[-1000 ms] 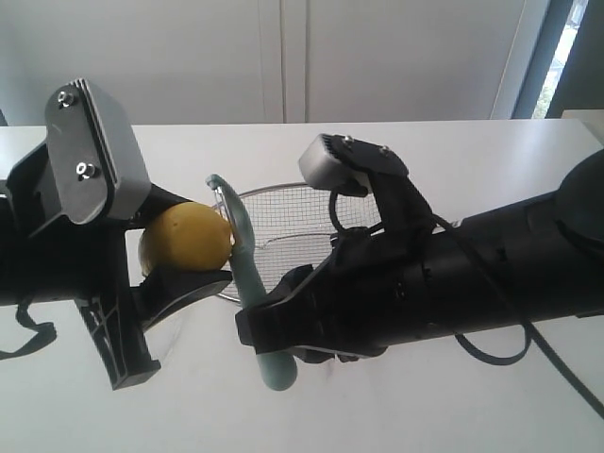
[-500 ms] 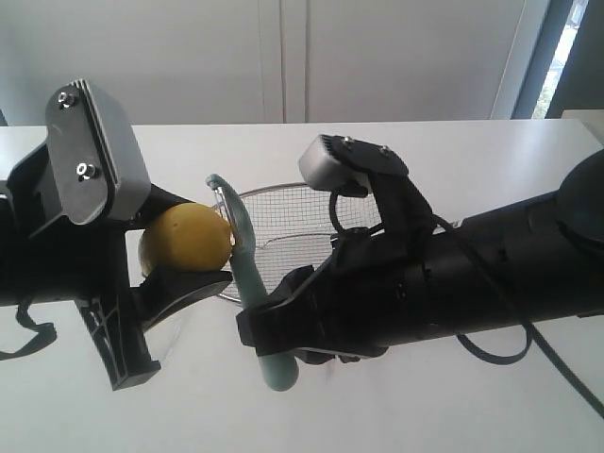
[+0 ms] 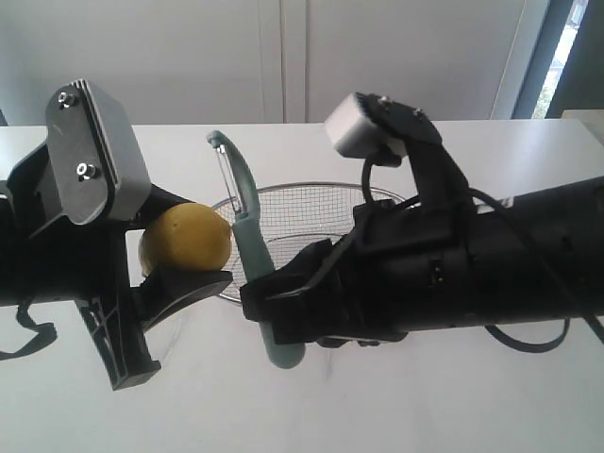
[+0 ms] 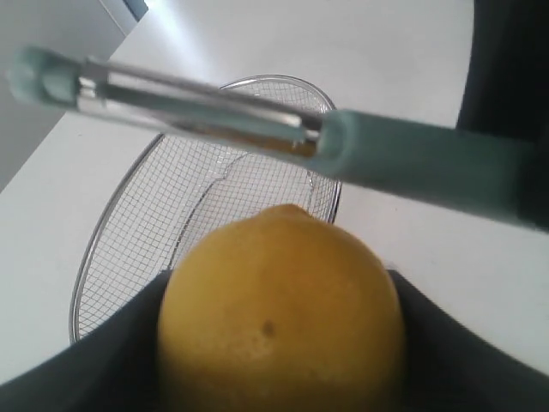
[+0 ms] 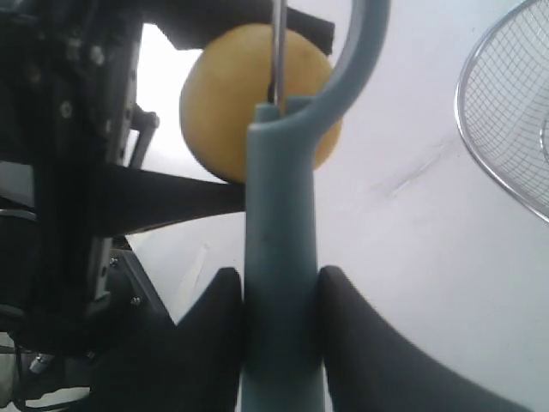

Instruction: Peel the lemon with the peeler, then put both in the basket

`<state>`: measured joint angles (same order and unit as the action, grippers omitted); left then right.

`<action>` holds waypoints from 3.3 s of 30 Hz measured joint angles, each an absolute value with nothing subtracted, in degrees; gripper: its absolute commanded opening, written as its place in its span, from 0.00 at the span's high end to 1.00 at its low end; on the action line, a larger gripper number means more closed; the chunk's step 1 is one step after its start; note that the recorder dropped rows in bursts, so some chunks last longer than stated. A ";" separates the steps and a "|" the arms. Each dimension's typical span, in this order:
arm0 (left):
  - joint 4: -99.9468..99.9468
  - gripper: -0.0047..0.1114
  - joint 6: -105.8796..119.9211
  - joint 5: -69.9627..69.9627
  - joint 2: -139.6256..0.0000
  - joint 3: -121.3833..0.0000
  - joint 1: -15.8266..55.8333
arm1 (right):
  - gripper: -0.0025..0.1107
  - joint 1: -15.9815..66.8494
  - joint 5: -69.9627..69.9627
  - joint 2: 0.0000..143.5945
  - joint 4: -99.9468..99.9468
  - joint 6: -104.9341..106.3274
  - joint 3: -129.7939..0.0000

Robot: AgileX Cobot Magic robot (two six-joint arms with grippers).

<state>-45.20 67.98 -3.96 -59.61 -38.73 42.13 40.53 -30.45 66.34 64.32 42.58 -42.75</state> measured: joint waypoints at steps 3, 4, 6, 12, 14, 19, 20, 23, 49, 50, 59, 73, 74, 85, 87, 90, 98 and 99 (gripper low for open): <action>-45.20 0.96 67.98 -3.96 -59.61 -38.73 42.13 | 0.98 40.53 -30.45 64.14 63.66 42.06 -42.75; -45.20 0.96 67.98 -3.96 -59.61 -38.73 42.13 | 0.98 40.53 -30.45 63.22 62.84 41.17 -42.75; -45.20 0.96 67.98 -3.96 -59.61 -38.73 42.13 | 0.98 40.53 -30.55 61.23 58.37 37.39 -42.75; -45.20 0.96 67.98 -3.96 -59.61 -38.73 42.13 | 0.98 40.53 -31.72 54.66 36.71 17.41 -42.75; -45.20 0.96 67.98 -3.96 -59.61 -38.73 42.13 | 0.98 40.53 -32.31 52.88 29.97 11.34 -42.75; -45.20 0.96 67.98 -3.96 -59.61 -38.73 42.13 | 0.98 40.53 -32.83 51.28 16.47 -1.15 -42.59; -45.20 0.96 67.98 -3.96 -59.61 -38.73 42.13 | 0.98 40.53 -32.83 51.42 14.75 -2.63 -42.32; -45.20 0.96 67.98 -3.96 -59.61 -38.73 42.13 | 0.98 40.53 -31.27 52.61 12.97 -4.56 -40.14; -45.20 0.96 67.98 -3.96 -59.61 -38.73 42.13 | 0.98 40.53 -25.28 78.18 72.30 46.99 -37.08; -45.20 0.96 67.98 -3.96 -59.61 -38.73 42.13 | 0.98 40.53 -26.15 78.40 73.81 48.71 -37.31; -45.20 0.96 67.98 -3.96 -59.61 -38.73 42.13 | 0.98 40.53 -31.66 78.98 81.11 55.29 -38.86; -45.20 0.96 67.98 -3.96 -59.61 -38.73 42.13 | 0.98 40.53 -33.84 78.48 81.99 57.17 -38.86; -45.20 0.96 67.98 -3.96 -59.61 -38.73 42.13 | 0.98 40.53 -33.84 78.22 81.99 57.17 -38.86; -45.20 0.96 67.98 -3.96 -59.61 -38.73 42.13 | 0.98 40.53 -32.63 75.95 80.92 57.17 -38.86; -45.20 0.96 67.98 -3.96 -59.61 -38.73 42.13 | 0.98 40.53 -32.40 75.84 80.79 57.17 -38.86; -45.20 0.96 67.98 -3.96 -59.61 -38.73 42.13 | 0.98 40.53 -32.29 75.84 80.66 57.17 -38.86; -45.20 0.96 67.98 -3.96 -59.61 -38.73 42.13 | 0.98 40.53 -32.20 75.60 79.78 57.17 -38.86; -45.20 0.96 67.98 -3.96 -59.61 -38.73 42.13 | 0.98 40.53 -32.06 75.52 79.80 57.17 -38.86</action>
